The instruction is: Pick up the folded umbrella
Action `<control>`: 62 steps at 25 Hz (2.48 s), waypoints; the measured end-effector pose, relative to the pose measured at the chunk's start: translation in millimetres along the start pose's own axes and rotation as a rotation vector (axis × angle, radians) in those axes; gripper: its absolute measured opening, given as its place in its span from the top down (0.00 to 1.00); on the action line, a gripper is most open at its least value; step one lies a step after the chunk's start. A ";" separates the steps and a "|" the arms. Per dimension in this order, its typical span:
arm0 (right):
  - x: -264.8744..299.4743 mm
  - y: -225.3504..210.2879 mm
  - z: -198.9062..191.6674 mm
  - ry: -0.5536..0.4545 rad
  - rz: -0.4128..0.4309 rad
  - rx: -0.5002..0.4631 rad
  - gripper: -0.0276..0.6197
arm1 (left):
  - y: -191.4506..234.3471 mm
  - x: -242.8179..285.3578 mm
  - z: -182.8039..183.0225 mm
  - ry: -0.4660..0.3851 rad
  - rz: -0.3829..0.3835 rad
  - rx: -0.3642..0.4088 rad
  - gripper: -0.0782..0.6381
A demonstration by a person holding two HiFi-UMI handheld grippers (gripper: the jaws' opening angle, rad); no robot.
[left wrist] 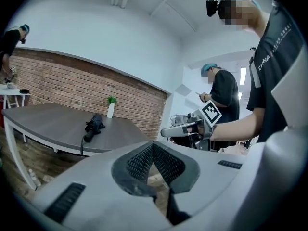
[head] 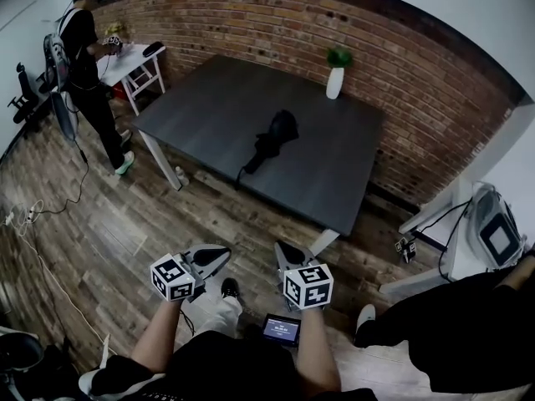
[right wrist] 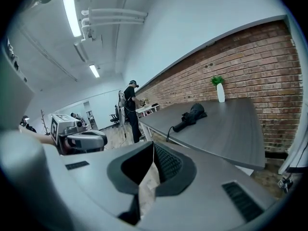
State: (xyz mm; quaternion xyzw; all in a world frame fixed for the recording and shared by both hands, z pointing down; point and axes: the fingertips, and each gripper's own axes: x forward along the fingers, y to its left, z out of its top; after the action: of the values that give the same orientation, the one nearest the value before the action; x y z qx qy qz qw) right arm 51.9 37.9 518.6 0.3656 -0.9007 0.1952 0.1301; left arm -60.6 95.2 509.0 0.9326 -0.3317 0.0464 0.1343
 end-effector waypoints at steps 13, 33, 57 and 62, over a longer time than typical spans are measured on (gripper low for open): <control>97.7 -46.2 67.5 0.005 -0.068 0.005 0.94 | 120.3 48.8 42.2 0.046 -0.090 0.008 0.89; 181.1 -110.0 127.3 0.042 -0.228 0.007 0.94 | 223.0 126.5 79.1 0.108 -0.219 0.038 0.89; 212.6 -251.0 168.5 0.032 -0.190 0.089 0.94 | 274.2 267.9 107.1 0.145 -0.157 0.014 0.89; 213.9 -270.2 171.3 0.040 -0.162 0.094 0.94 | 279.6 282.1 109.7 0.140 -0.121 0.001 0.89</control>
State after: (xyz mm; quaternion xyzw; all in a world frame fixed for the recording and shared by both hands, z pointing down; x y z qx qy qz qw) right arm 78.4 -346.0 516.1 0.4391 -0.8553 0.2332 0.1460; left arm -18.5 -314.6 514.7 0.9455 -0.2645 0.1033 0.1594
